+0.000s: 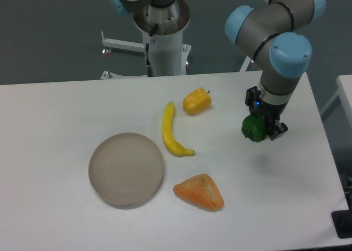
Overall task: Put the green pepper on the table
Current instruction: 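Lower the held green pepper onto the table with the gripper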
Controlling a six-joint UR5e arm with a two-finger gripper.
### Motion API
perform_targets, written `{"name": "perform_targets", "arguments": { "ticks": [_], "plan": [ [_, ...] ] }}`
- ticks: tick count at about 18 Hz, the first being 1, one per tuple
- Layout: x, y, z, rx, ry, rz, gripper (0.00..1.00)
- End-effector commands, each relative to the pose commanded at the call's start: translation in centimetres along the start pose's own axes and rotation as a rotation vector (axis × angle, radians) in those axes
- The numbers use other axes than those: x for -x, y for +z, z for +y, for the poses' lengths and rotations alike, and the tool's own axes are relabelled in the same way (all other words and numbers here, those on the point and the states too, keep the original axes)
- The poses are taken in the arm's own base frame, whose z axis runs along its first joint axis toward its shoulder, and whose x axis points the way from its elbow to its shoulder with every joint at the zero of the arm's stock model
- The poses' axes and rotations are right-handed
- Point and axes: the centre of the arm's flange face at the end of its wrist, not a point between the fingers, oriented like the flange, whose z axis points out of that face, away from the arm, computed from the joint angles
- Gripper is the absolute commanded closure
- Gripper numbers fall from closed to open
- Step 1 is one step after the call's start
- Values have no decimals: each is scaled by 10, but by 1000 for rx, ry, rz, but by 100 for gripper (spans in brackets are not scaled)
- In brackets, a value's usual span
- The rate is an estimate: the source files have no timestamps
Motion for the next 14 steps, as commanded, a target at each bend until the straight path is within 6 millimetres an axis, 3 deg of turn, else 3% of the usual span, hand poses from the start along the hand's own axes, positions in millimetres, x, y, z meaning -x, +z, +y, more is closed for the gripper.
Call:
{"name": "perform_targets", "arguments": {
  "ticks": [6,9,12,14],
  "plan": [
    [-6,3,0,12,2,13,91],
    [-29,19,18,-5,-15,48,92],
    [-41,37,22,-10,30,73,92],
    [-62,42,41,-7,77,51,92]
  ]
}}
